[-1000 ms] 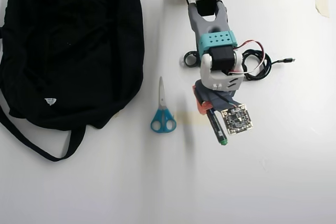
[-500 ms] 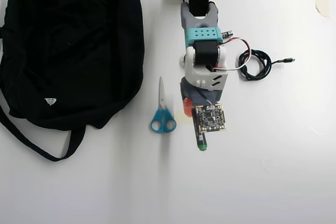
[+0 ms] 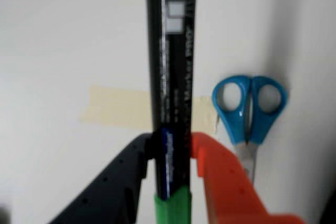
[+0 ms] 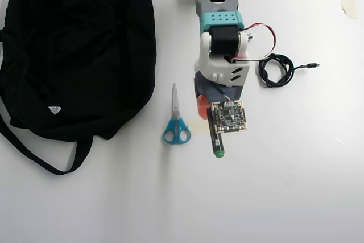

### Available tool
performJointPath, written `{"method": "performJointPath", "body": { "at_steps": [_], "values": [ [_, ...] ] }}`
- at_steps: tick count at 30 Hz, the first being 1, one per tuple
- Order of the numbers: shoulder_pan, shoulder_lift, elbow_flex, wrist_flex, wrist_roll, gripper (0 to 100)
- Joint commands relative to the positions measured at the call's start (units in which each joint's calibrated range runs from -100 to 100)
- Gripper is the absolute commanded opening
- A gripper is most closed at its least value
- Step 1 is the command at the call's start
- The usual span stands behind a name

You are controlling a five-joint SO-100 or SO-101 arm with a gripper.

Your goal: Put the green marker into the black bag

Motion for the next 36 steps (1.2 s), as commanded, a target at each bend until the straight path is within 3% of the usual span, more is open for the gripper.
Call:
{"method": "performJointPath", "body": {
  "at_steps": [1,17,36],
  "values": [
    [0.49,-9.27,4.23,0.40,-0.17,2],
    [1.24,-30.60,32.54,-0.03,0.25,2],
    [4.15,-48.94,50.86,-0.03,0.30,2]
  ]
}}
